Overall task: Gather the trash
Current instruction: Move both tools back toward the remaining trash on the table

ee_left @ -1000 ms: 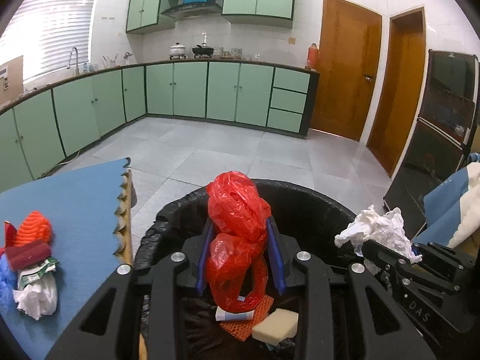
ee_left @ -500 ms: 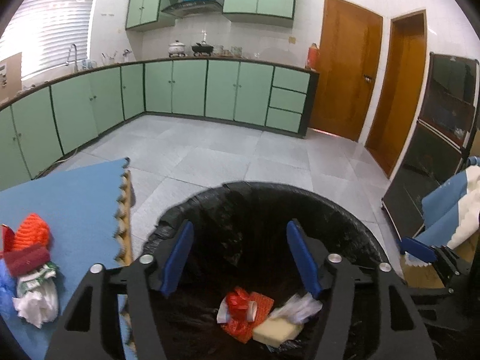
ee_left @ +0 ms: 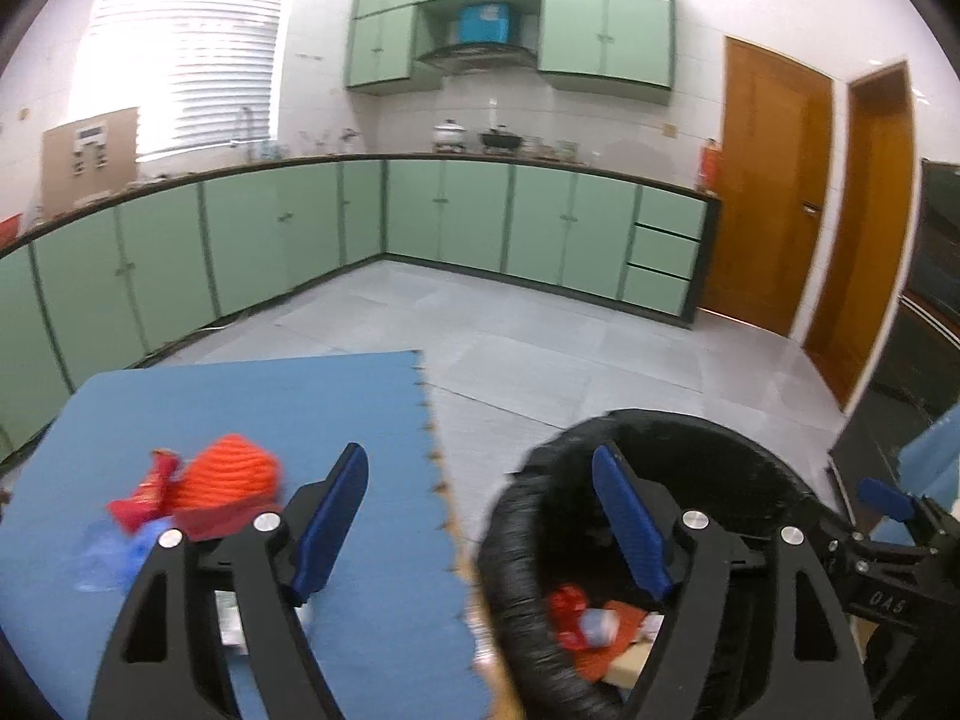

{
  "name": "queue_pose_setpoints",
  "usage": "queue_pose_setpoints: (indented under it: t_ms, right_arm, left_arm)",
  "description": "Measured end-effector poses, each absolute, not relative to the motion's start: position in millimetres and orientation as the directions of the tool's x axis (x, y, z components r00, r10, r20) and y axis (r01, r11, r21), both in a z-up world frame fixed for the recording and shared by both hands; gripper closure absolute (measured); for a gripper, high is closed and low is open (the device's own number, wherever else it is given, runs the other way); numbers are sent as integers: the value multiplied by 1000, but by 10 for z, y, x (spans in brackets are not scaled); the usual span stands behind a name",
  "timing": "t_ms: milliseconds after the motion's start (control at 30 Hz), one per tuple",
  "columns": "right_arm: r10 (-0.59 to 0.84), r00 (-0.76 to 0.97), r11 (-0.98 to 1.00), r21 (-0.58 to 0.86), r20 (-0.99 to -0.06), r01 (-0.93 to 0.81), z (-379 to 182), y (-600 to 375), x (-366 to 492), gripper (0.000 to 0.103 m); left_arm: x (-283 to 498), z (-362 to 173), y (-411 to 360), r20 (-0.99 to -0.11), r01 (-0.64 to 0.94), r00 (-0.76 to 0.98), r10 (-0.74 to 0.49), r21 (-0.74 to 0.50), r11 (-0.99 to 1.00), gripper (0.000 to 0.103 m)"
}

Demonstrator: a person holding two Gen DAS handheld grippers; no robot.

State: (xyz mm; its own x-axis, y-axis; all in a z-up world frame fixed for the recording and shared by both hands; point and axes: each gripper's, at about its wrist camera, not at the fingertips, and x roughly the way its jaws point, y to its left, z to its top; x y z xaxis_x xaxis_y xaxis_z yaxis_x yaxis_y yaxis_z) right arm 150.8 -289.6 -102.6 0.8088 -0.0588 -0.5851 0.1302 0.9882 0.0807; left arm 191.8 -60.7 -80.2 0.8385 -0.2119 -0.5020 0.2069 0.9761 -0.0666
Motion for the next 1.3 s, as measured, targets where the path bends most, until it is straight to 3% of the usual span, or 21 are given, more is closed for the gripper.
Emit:
queue_pose_setpoints:
  t_ms: [267,667,1300]
  right_arm:
    - [114,838,991,119,-534,-58,-899,-2124,1634,6]
    - [221,764,971,63,-606,-231,-1051,-1029,1989,6]
    - [268,676,937,23,-687,-348,-1535,-104,2056,7]
  left_arm:
    - [1674,-814,146,-485,51,873,-47,-6,999,27]
    - [1580,-1056,1038,-518,-126,847,116,16,992,27]
    - [1512,-1422,1553,-575,-191,805,148,-14,982,27]
